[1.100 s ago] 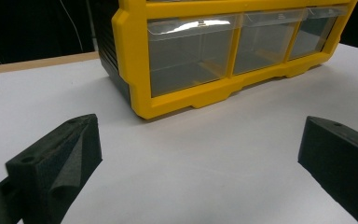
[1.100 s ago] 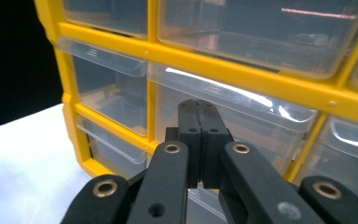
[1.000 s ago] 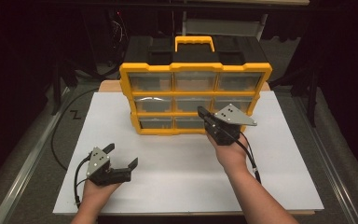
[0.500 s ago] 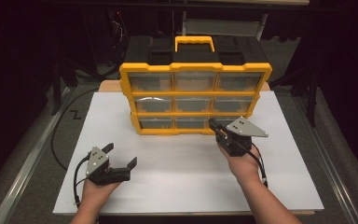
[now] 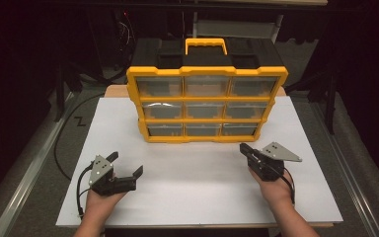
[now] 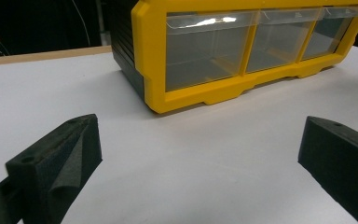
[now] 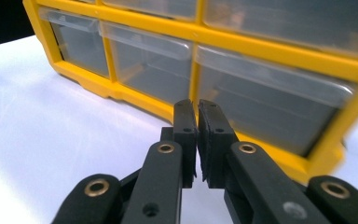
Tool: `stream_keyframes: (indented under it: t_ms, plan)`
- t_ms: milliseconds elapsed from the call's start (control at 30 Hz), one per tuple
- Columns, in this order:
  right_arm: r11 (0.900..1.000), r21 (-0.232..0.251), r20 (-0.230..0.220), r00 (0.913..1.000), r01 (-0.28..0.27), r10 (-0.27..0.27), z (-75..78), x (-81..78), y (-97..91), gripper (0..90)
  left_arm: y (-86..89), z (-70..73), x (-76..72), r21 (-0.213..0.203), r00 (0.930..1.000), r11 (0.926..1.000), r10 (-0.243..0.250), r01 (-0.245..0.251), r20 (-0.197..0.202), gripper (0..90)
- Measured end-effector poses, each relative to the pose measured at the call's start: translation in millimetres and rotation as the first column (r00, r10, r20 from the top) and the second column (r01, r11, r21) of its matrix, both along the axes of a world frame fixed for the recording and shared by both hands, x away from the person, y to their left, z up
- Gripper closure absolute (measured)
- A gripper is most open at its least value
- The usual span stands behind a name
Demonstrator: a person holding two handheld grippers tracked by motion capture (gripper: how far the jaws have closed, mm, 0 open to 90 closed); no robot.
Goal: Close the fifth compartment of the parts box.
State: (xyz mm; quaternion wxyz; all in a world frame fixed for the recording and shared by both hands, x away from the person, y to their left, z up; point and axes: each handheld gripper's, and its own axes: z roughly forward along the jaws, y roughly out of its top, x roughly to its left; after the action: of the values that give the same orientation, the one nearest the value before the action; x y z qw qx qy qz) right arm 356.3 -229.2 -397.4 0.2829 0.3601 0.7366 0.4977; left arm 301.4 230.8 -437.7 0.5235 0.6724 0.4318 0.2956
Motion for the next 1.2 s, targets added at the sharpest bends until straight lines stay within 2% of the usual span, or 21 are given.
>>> stream_keyframes:
  t_ms: [100,133,200,300,500,600,633,667,700,733,767,800,833,933,967,1100,1133,1167,1200]
  plan:
    - [0.9999,0.008,-0.004,1.0000,0.007,-0.007,-2.1,-7.4,-15.3,87.0,0.6,-0.3,0.0,-0.002,1.0000,1.0000,0.002,-0.002,-0.002,0.0]
    - [0.9999,0.008,-0.004,1.0000,0.007,-0.007,-2.1,-7.4,-15.3,87.0,0.7,-0.5,0.0,0.002,1.0000,1.0000,0.002,-0.002,-0.004,0.0]
    - [0.9996,0.018,-0.010,0.9997,0.024,-0.024,-6.5,-15.8,-31.0,86.9,0.1,-1.0,-0.2,0.012,1.0000,0.9999,0.000,0.000,-0.005,0.1]
    - [0.9992,0.024,-0.040,0.9987,0.032,-0.031,-14.7,-20.5,-41.0,86.9,-1.1,-1.4,0.4,0.019,1.0000,0.9998,0.002,-0.002,-0.007,0.1]
    - [0.9990,0.022,-0.044,0.9983,0.040,-0.039,-17.4,-17.9,-41.9,84.1,-3.6,-0.6,-0.2,0.017,0.9999,0.9998,-0.012,0.012,-0.003,0.0]
    - [0.9991,0.021,-0.057,0.9977,0.037,-0.036,-20.0,-14.3,-38.7,79.8,-3.2,-0.5,-0.3,0.015,0.9999,0.9998,-0.015,0.015,-0.003,0.0]
    - [0.9992,0.014,-0.058,0.9977,0.037,-0.036,-20.5,-13.7,-38.1,77.4,-3.2,-0.5,-0.2,0.014,0.9999,0.9998,-0.016,0.016,-0.004,0.1]
    - [0.9995,0.013,-0.068,0.9973,0.030,-0.029,-21.7,-12.9,-37.9,69.4,-3.3,-0.6,0.1,0.012,0.9998,0.9997,-0.021,0.021,-0.005,0.1]
    - [0.9995,0.013,-0.068,0.9973,0.030,-0.029,-21.7,-12.9,-37.9,69.4,-3.3,-0.6,0.1,0.012,0.9998,0.9997,-0.021,0.021,-0.005,0.1]
    - [0.9996,0.015,-0.087,0.9959,0.022,-0.021,-23.3,-11.4,-38.8,60.9,-3.4,-0.8,0.3,0.013,0.9997,0.9997,-0.023,0.023,-0.005,0.1]
    - [0.9996,0.015,-0.087,0.9959,0.022,-0.021,-23.3,-11.4,-38.8,60.9,-3.4,-0.9,0.5,0.013,0.9997,0.9996,-0.024,0.024,-0.006,0.1]
    - [0.9996,0.024,-0.099,0.9950,0.018,-0.016,-24.0,-10.6,-39.4,55.8,-3.1,-0.9,0.5,0.014,0.9997,0.9996,-0.025,0.025,-0.007,0.1]
    - [0.9997,0.023,-0.108,0.9941,0.011,-0.009,-25.3,-9.1,-39.5,43.7,-2.8,-0.8,0.5,0.011,0.9997,0.9996,-0.025,0.025,-0.008,0.1]
    - [0.9999,0.007,-0.094,0.9955,0.012,-0.011,-25.6,-9.8,-37.6,28.4,-2.2,-0.4,0.3,0.009,0.9997,0.9996,-0.026,0.026,-0.005,0.0]
    - [0.9999,0.007,-0.094,0.9955,0.012,-0.011,-25.6,-9.8,-37.6,28.4,-2.2,-0.4,0.3,0.009,0.9997,0.9996,-0.026,0.026,-0.005,0.0]
    - [0.9995,0.007,-0.069,0.9972,0.029,-0.029,-23.8,-12.6,-35.5,14.7,-1.7,0.2,0.1,0.010,0.9998,0.9997,-0.021,0.021,-0.002,0.0]
    - [0.9993,0.018,-0.064,0.9975,0.033,-0.032,-22.7,-13.8,-35.4,11.4,-1.8,0.2,0.1,0.009,0.9998,0.9997,-0.021,0.021,-0.001,0.0]
    - [0.9986,0.033,-0.057,0.9976,0.042,-0.040,-20.3,-15.3,-35.6,2.5,-1.8,0.3,0.0,0.009,0.9998,0.9997,-0.021,0.021,-0.001,0.0]
    - [0.9984,0.044,-0.062,0.9975,0.036,-0.033,-19.1,-16.1,-36.1,1.0,-1.4,0.5,-0.3,0.005,0.9998,0.9998,-0.020,0.020,0.000,0.0]
